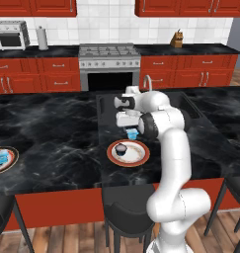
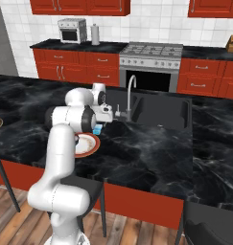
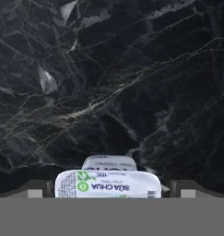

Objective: Place two yogurt containers on each plate.

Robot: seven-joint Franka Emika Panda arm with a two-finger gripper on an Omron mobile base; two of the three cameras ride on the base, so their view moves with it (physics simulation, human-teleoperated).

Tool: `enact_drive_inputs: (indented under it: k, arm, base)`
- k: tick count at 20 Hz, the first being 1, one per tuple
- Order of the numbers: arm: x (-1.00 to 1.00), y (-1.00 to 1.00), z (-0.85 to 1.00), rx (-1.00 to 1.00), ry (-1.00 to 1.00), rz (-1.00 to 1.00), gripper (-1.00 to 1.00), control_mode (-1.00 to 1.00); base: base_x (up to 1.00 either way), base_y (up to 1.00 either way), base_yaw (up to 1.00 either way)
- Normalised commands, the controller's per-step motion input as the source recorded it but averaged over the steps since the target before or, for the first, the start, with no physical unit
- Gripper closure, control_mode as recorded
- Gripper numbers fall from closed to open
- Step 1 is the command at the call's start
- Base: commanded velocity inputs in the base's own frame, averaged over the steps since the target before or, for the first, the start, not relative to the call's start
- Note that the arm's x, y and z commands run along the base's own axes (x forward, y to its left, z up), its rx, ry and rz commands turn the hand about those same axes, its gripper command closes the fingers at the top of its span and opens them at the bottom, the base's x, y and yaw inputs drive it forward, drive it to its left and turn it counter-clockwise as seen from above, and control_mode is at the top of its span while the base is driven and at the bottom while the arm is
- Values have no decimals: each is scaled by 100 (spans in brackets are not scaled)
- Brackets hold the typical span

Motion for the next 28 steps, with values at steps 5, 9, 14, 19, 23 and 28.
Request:
enact_drive_inputs:
  k: [5,9,14,19,23,28]
  arm:
    - [-26,0,-14,0,1,0,-100,-100]
    - [-1,0,-25,0,2,0,-100,-100]
    - [0,0,-7,0,1,0,-100,-100]
    - [0,0,0,0,0,0,100,-100]
    - [-13,0,4,0,-3,0,100,-100]
    - [-53,-15,73,2,-6,3,100,-100]
  base:
    - [0,0,0]
    - [0,0,0]
    - [0,0,0]
    - [0,0,0]
    - [0,0,0]
    - [0,0,0]
